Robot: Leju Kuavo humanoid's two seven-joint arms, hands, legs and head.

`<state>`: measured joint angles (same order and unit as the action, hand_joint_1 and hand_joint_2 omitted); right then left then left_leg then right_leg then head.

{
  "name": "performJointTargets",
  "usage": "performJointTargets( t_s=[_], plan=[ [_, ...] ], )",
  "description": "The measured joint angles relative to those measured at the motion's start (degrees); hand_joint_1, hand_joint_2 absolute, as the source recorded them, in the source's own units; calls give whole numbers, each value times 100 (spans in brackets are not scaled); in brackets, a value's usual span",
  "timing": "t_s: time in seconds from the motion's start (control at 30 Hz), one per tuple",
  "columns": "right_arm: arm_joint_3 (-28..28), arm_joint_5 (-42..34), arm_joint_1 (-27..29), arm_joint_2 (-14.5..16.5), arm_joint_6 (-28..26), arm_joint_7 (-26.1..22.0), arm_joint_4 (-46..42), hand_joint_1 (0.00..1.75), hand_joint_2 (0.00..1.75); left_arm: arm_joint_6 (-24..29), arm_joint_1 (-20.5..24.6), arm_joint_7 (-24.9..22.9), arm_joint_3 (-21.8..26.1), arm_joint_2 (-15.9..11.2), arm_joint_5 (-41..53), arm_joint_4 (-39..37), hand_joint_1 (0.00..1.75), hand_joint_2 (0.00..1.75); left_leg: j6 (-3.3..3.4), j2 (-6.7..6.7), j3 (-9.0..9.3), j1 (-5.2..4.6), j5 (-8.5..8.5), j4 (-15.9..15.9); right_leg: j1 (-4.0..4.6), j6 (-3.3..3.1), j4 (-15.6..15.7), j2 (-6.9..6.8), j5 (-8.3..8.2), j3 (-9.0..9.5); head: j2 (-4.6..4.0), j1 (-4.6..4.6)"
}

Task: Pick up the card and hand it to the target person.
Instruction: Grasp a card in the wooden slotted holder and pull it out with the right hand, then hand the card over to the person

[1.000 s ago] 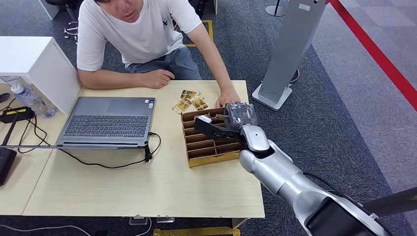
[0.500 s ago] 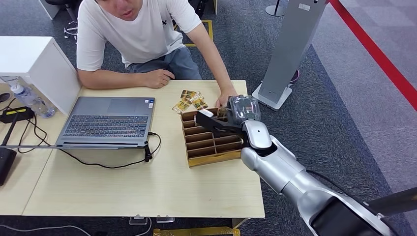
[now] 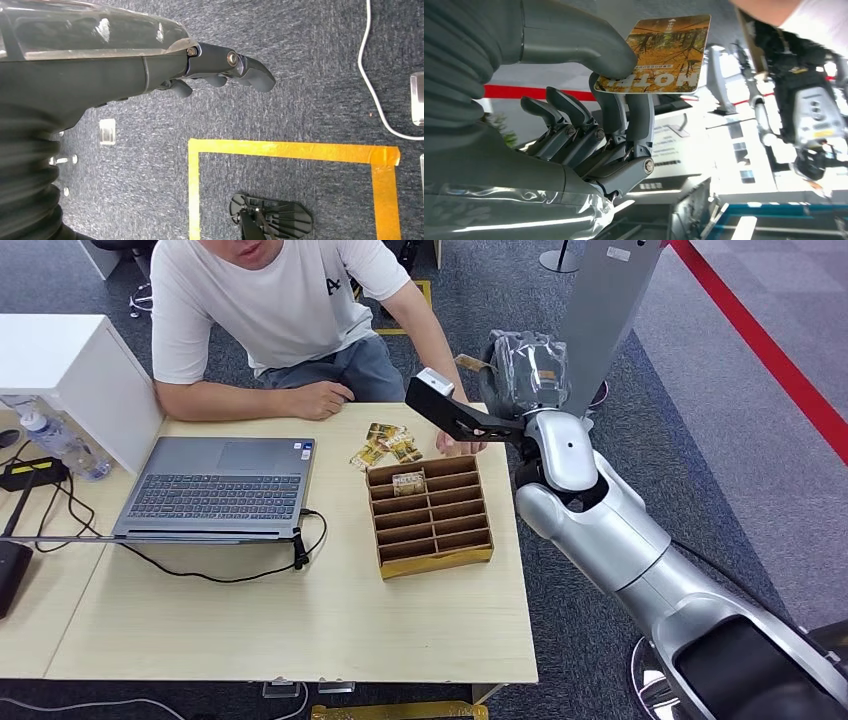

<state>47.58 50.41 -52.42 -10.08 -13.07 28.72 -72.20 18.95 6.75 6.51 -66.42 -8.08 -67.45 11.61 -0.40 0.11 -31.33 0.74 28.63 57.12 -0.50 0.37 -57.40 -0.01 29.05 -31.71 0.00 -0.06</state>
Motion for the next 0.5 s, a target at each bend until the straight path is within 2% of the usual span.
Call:
performJointTargets(
  t_s=[0.17, 0.3, 0.47, 0.5],
  plan=[
    [25, -8, 78, 36, -175, -193, 16, 175, 175, -4, 20, -17, -1, 4, 13, 0, 0, 175, 0, -1, -1, 0, 0, 0, 0, 0, 0, -1, 0, 1, 0, 1],
    [133, 66, 528, 298, -1238, -1066, 300, 175, 175, -7, 86, -72, -2, 14, 26, 0, 0, 175, 0, -2, -2, 0, 0, 0, 0, 0, 0, -2, 0, 1, 0, 10],
    [151, 141, 829, 465, -1986, -1501, 594, 175, 175, 1, 124, -74, -14, 21, 44, 0, 0, 175, 0, -4, -4, 0, 0, 0, 0, 0, 0, -4, 0, 0, 0, 4],
    [151, 150, 893, 491, -2130, -1572, 648, 166, 175, 2, 130, -74, -21, 22, 50, 0, 0, 175, 0, -4, -5, 0, 0, 0, 0, 0, 0, -4, 0, -1, 0, 6]
  ],
)
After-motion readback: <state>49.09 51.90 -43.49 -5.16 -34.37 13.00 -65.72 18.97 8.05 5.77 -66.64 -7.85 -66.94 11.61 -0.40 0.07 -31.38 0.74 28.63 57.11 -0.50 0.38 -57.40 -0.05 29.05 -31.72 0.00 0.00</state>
